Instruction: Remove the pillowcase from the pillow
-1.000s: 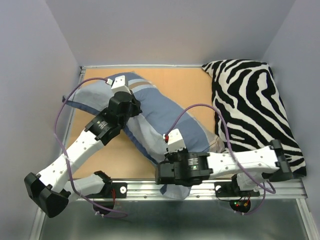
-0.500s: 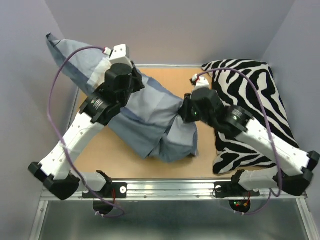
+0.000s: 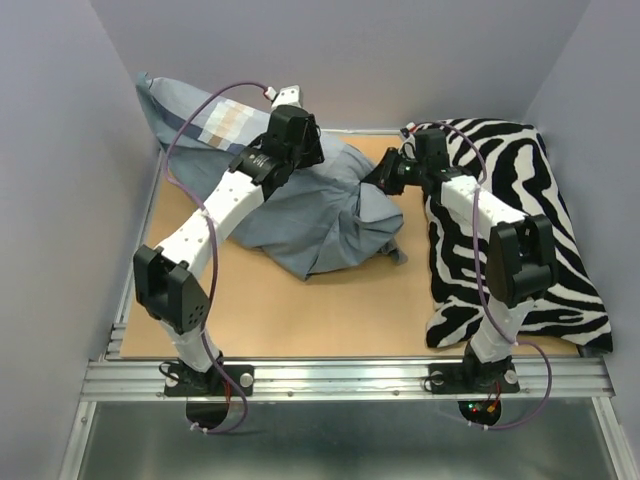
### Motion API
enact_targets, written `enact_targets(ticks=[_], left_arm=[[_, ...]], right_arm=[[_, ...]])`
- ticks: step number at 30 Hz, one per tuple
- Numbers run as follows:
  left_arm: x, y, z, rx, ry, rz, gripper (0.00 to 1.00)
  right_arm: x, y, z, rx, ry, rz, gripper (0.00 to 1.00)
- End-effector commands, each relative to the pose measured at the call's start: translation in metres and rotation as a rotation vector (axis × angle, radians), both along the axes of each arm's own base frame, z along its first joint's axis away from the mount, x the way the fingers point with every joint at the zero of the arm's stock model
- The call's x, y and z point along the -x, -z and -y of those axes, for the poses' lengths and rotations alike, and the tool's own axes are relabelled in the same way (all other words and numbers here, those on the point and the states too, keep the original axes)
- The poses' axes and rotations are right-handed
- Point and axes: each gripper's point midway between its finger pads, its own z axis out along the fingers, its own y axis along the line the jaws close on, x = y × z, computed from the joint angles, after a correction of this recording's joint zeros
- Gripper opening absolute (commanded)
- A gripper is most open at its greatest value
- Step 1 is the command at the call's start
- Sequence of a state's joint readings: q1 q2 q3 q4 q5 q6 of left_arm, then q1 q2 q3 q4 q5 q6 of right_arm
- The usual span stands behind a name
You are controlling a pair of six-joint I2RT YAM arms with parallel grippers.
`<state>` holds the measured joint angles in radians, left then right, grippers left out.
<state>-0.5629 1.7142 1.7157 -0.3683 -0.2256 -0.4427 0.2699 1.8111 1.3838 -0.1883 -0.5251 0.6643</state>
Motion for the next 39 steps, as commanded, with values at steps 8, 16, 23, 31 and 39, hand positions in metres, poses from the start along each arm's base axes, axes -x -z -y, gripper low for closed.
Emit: enact_targets(ticks=[8,16,23,31,39], left_arm=[[0.063,-0.08,-0.058,0.138,-0.12,0.221,0.69],[0.058,0.033,-0.047,0.093,-0.112,0.073,0.7],[0.041,0.065,-0.015,0.107,-0.02,0.052,0.7],[0.043,0.084,-0.002,0.106,0.036,0.027,0.56],[0.068,0.077,0.014,0.144,0.093,0.037,0.08]], right_arm=[[-0.065,0.073,0.039,0.034,0.123,-0.156,0.15],[-0.059,0.082,0.03,0.074,0.088,-0.145,0.19],[-0.045,0.08,0.05,0.181,0.15,-0.113,0.54],[-0.047,-0.016,0.08,0.246,0.281,0.065,0.8],[-0.009,-0.105,0.087,0.222,0.309,0.249,0.85]])
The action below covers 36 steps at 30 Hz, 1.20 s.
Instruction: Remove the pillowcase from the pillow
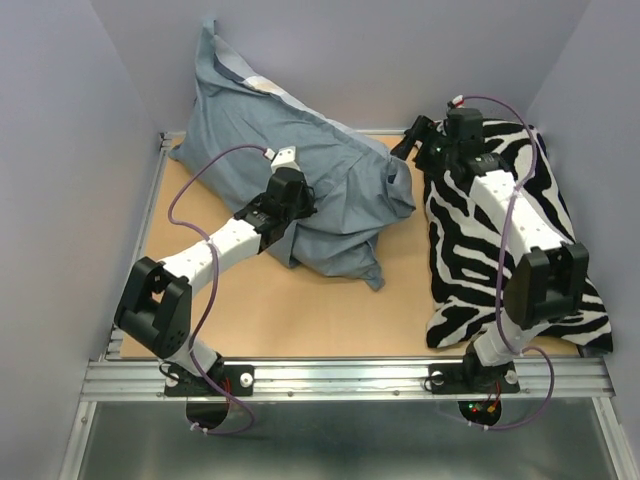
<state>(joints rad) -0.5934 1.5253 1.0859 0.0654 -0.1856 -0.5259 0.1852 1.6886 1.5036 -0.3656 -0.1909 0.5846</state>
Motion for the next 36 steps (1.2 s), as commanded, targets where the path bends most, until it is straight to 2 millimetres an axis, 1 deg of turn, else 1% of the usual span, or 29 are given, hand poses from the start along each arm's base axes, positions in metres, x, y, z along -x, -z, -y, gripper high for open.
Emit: enact_targets(ticks=[1,2,4,5,6,7,8,9,10,11,12,13,14,15,16,20,21,22,23,24,25,26,27,28,29,30,31,32,36], left_arm=[[0.02,-0.033,0.022,0.066,0.073,0.079,0.08],[0.024,-0.035,0.026,0.07,0.085,0.08,0.0],[0.036,-0.035,0.04,0.088,0.121,0.071,0.0],[0.04,-0.037,0.044,0.097,0.131,0.073,0.0],[0.043,-0.037,0.047,0.1,0.136,0.072,0.0],[0.049,-0.036,0.051,0.109,0.145,0.068,0.0],[0.05,-0.038,0.052,0.118,0.142,0.067,0.0],[0.051,-0.039,0.052,0.132,0.132,0.066,0.0],[0.053,-0.044,0.051,0.147,0.129,0.073,0.0],[0.054,-0.045,0.05,0.155,0.123,0.073,0.0],[0.056,-0.052,0.047,0.17,0.116,0.084,0.0],[0.057,-0.053,0.044,0.169,0.106,0.089,0.0],[0.058,-0.055,0.042,0.173,0.101,0.092,0.0],[0.059,-0.06,0.04,0.179,0.093,0.101,0.0],[0.06,-0.059,0.037,0.174,0.085,0.095,0.0],[0.059,-0.064,0.034,0.169,0.077,0.107,0.0],[0.059,-0.064,0.035,0.166,0.083,0.107,0.0],[0.057,-0.066,0.038,0.164,0.088,0.111,0.02],[0.056,-0.067,0.039,0.158,0.093,0.115,0.11],[0.053,-0.064,0.042,0.145,0.101,0.11,0.17],[0.05,-0.072,0.046,0.148,0.113,0.125,0.24],[0.049,-0.074,0.049,0.13,0.134,0.137,0.31],[0.047,-0.072,0.055,0.121,0.159,0.132,0.4],[0.045,-0.081,0.06,0.119,0.169,0.149,0.43],[0.044,-0.078,0.061,0.096,0.165,0.144,0.47],[0.041,-0.081,0.066,0.078,0.17,0.151,0.48],[0.042,-0.072,0.067,0.05,0.169,0.137,0.5],[0.04,-0.075,0.067,0.029,0.155,0.142,0.51],[0.034,-0.057,0.077,-0.02,0.161,0.112,0.53]], right_arm=[[0.031,-0.047,-0.008,0.025,-0.031,0.106,0.85],[0.044,-0.05,-0.019,0.042,-0.04,0.121,0.86],[0.056,-0.049,-0.034,0.076,-0.05,0.134,0.86],[0.072,-0.043,-0.06,0.09,-0.104,0.13,0.86],[0.079,-0.042,-0.074,0.094,-0.133,0.131,0.86],[0.083,-0.03,-0.081,0.119,-0.128,0.115,0.86],[0.088,-0.024,-0.09,0.132,-0.14,0.105,0.86],[0.094,-0.014,-0.103,0.147,-0.157,0.091,0.86],[0.095,0.004,-0.109,0.161,-0.155,0.056,0.86],[0.096,0.012,-0.115,0.17,-0.157,0.05,0.87],[0.095,0.022,-0.119,0.167,-0.153,0.036,0.87],[0.096,0.032,-0.121,0.176,-0.153,0.024,0.87],[0.094,0.036,-0.124,0.177,-0.151,0.023,0.87],[0.092,0.04,-0.125,0.18,-0.142,0.019,0.87],[0.088,0.05,-0.125,0.198,-0.125,0.003,0.86],[0.085,0.072,-0.115,0.24,-0.073,-0.032,0.68],[0.087,0.077,-0.111,0.253,-0.061,-0.04,0.46],[0.088,0.073,-0.107,0.252,-0.05,-0.031,0.27],[0.094,0.08,-0.102,0.258,-0.042,-0.045,0.22],[0.097,0.079,-0.098,0.258,-0.028,-0.043,0.19],[0.1,0.078,-0.094,0.257,-0.016,-0.041,0.17],[0.103,0.078,-0.088,0.265,-0.003,-0.036,0.17],[0.11,0.079,-0.078,0.277,0.022,-0.035,0.16],[0.113,0.08,-0.073,0.277,0.032,-0.034,0.16],[0.116,0.081,-0.07,0.277,0.037,-0.037,0.16],[0.123,0.084,-0.066,0.271,0.035,-0.044,0.16],[0.125,0.084,-0.064,0.267,0.036,-0.046,0.15],[0.129,0.085,-0.064,0.263,0.03,-0.048,0.13],[0.137,0.086,-0.057,0.261,0.03,-0.049,0.13]])
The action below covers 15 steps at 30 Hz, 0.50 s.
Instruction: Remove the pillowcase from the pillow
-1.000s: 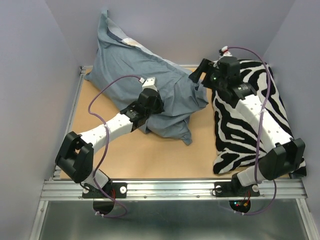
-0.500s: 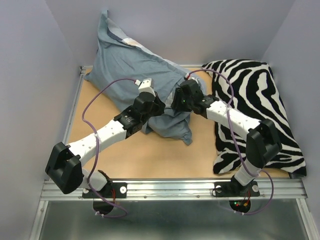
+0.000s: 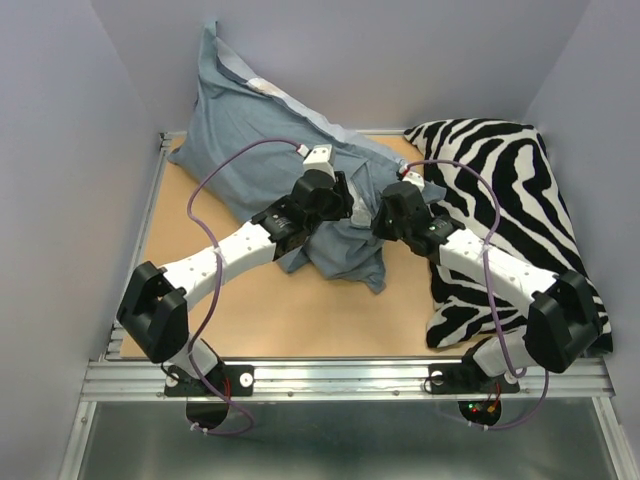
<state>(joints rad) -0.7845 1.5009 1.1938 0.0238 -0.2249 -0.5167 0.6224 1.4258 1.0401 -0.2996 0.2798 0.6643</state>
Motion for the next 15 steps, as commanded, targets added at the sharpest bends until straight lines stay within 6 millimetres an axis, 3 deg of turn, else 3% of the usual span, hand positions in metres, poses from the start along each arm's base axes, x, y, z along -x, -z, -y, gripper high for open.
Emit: enact_targets(ticks=[1,5,9,11,15], left_arm=[[-0.004,0.0,0.007,-0.073,0.005,0.017,0.53],[0.0,0.011,0.016,-0.112,0.006,0.001,0.55],[-0.009,0.037,0.009,-0.199,-0.062,-0.042,0.65],[-0.017,0.038,0.002,-0.231,-0.119,-0.03,0.76],[-0.032,0.038,-0.008,-0.288,-0.198,-0.01,0.78]], right_arm=[[0.009,0.008,0.016,0.022,0.037,-0.008,0.13],[0.011,0.006,0.022,0.017,0.04,-0.006,0.1],[0.016,0.016,0.042,0.018,0.072,-0.026,0.1],[0.017,0.015,0.051,0.007,0.084,-0.026,0.09],[0.022,0.019,0.057,0.01,0.087,-0.032,0.09]])
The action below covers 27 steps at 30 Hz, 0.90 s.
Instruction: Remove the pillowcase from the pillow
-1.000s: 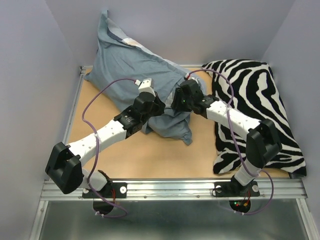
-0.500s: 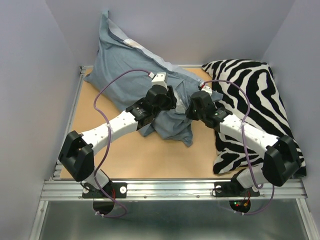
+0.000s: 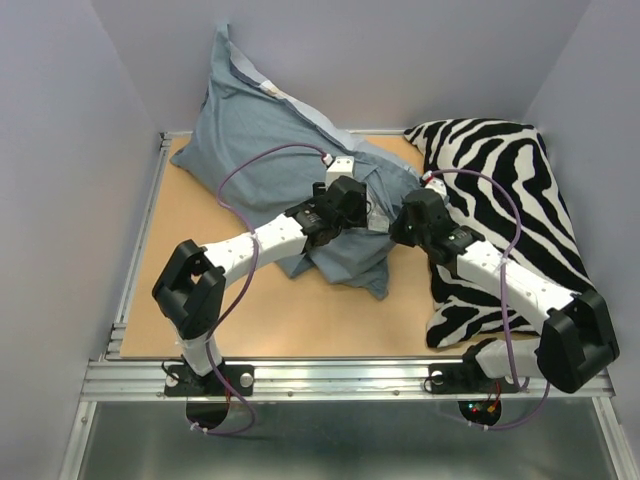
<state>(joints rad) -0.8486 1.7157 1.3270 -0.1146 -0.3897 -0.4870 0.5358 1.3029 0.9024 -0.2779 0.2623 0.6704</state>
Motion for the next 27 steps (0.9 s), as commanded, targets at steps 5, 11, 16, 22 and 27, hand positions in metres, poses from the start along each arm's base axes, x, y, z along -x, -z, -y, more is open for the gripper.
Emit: enact_targets(ticks=[5,11,16,22,27], left_arm=[[-0.042,-0.03,-0.032,-0.114,-0.167,0.104,0.88],[-0.059,0.012,-0.022,-0.201,-0.136,-0.002,0.88],[-0.036,-0.002,0.012,-0.044,-0.008,-0.017,0.91],[-0.008,-0.01,0.023,-0.013,-0.008,-0.005,0.91],[0.017,-0.003,0.025,0.002,-0.069,-0.018,0.91]], right_arm=[[0.017,0.016,0.025,0.027,0.023,-0.048,0.09],[0.013,0.008,0.025,0.002,0.023,-0.037,0.08],[0.007,0.009,0.028,0.014,0.023,-0.044,0.07],[0.005,0.006,0.024,-0.002,0.013,-0.044,0.07],[0.004,0.0,0.022,-0.014,0.005,-0.033,0.07]])
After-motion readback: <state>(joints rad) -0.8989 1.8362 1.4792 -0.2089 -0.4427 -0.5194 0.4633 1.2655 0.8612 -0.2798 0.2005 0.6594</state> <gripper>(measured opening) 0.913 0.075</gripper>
